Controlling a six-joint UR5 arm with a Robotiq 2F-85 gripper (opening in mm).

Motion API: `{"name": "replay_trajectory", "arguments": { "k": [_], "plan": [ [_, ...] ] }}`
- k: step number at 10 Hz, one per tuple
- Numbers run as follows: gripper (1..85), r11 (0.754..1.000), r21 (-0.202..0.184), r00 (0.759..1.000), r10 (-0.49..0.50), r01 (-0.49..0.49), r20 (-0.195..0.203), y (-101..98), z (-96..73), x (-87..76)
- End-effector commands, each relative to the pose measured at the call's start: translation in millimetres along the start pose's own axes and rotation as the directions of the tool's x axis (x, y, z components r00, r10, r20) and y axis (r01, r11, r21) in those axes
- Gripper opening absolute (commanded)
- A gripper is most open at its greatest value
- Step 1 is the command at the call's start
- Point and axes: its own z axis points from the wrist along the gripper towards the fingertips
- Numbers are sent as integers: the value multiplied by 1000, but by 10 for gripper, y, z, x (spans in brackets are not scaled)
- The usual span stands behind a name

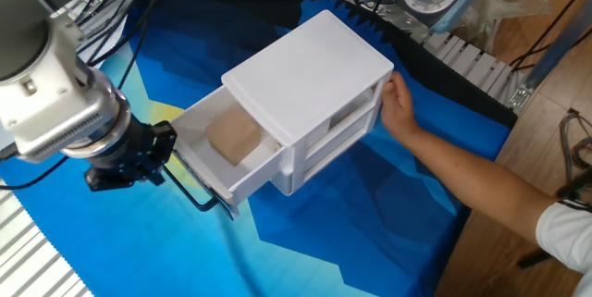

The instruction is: Take something out of a drawer

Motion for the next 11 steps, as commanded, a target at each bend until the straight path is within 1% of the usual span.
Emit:
{"name": "replay_trajectory", "arguments": {
  "k": [1, 2, 3, 4, 5, 6, 7, 8, 9, 10, 11],
  "plan": [
    [13, 974, 42, 973, 223, -221, -59, 53, -336, 53],
    [13, 932, 56, 932, 360, -358, -39, 120, -454, -41],
    [13, 872, 55, 873, 488, -487, 1, 191, -528, -156],
    [13, 791, 58, 793, 608, -610, 46, 201, -571, -231],
    [13, 700, 88, 705, 704, -709, 88, 128, -615, -203],
    [23, 636, 86, 642, 757, -767, 121, 120, -650, -192],
    [113, 576, 59, 578, 801, -815, 158, 129, -673, -210],
    [173, 509, -1, 500, 846, -861, 185, 197, -690, -273],
    [237, 465, 35, 462, 865, -885, 195, 180, -711, -161],
    [287, 422, 46, 422, 882, -905, 210, 195, -734, -109],
    [323, 409, 20, 403, 890, -912, 214, 282, -723, -121]
  ]
}}
